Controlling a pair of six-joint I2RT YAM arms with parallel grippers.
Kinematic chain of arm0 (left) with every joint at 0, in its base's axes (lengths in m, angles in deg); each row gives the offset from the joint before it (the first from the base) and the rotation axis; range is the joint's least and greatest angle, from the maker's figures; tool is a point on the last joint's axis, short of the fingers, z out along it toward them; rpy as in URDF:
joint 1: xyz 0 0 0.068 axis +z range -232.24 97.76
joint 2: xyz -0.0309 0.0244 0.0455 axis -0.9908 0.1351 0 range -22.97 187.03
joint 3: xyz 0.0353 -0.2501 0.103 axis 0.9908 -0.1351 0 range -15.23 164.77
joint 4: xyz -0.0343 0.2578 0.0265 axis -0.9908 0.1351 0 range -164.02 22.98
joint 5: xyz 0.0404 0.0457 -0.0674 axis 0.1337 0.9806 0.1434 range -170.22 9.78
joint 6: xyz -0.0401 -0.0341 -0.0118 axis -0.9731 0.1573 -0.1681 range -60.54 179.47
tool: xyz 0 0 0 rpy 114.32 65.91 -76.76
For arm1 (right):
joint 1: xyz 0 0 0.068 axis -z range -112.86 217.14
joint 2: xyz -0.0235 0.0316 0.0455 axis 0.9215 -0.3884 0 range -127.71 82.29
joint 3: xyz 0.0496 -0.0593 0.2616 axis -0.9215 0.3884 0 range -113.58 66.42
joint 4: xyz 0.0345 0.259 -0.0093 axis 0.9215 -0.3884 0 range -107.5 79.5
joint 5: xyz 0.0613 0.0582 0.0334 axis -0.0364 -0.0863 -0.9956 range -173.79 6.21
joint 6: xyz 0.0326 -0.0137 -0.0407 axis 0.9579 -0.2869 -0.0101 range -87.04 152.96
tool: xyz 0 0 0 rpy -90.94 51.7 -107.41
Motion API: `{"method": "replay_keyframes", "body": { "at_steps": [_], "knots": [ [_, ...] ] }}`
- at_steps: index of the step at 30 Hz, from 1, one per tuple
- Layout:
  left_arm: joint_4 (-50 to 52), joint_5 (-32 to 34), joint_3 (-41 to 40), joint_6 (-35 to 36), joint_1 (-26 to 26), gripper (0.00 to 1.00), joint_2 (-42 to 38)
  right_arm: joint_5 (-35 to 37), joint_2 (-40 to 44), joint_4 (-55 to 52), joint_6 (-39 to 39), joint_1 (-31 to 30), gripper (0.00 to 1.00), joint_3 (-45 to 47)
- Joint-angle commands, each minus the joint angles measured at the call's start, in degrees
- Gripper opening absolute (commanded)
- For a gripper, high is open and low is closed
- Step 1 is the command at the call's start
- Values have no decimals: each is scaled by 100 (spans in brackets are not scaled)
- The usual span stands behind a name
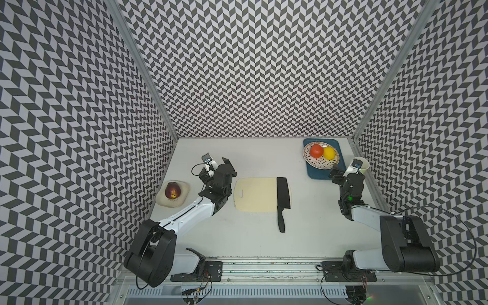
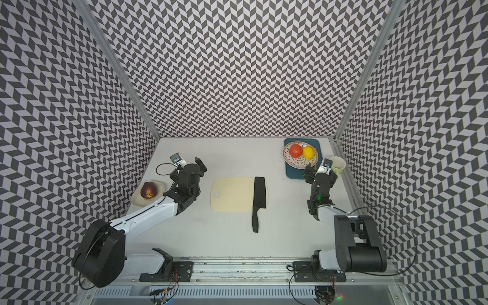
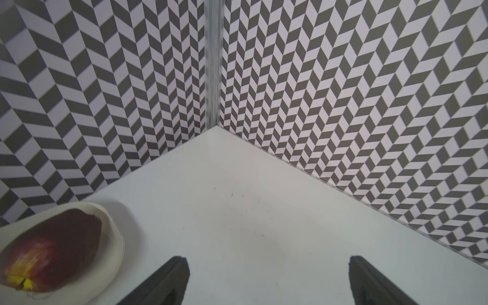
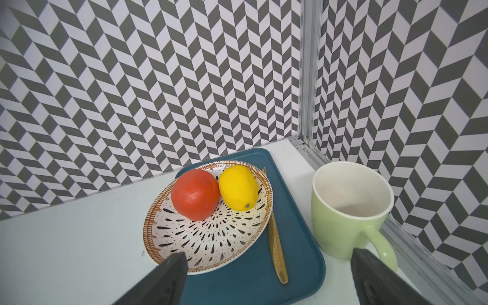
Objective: Align the knife with the edge of the cutting board
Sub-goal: Reset both arms
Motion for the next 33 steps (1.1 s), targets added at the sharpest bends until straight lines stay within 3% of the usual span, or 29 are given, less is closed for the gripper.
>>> {"method": "replay_keyframes", "body": {
  "at_steps": [1,3,7,12,15,18,21,27,33],
  "knots": [
    [-136,-389,112,850,514,100,487,-679,88,299,-152,2,100,-68],
    [-299,-585,80,989,797,100,786,-466,7,-26,-117,15,100,-170],
    [-418,-922,167,1018,1161,100,1203,-697,-237,521,-144,11,100,112],
    [-571,-1326,218,998,1439,100,1311,-1017,-452,2388,-502,-171,100,1113],
    [-622,-1386,165,874,1529,100,1269,-1147,-961,4163,-828,-368,100,1767],
    [-770,-1426,13,892,1543,100,1163,-1133,-657,2638,-907,-423,100,1210],
    [-1091,-1455,-274,1091,1542,100,952,-1024,-803,2908,-860,-427,100,1172],
    [-2289,-1689,-1126,1705,1616,100,459,-861,-727,2427,-787,-440,100,1004],
    [-2798,-1940,-1649,1782,1640,100,66,-858,-744,2459,-775,-439,100,1006]
  ]
}}
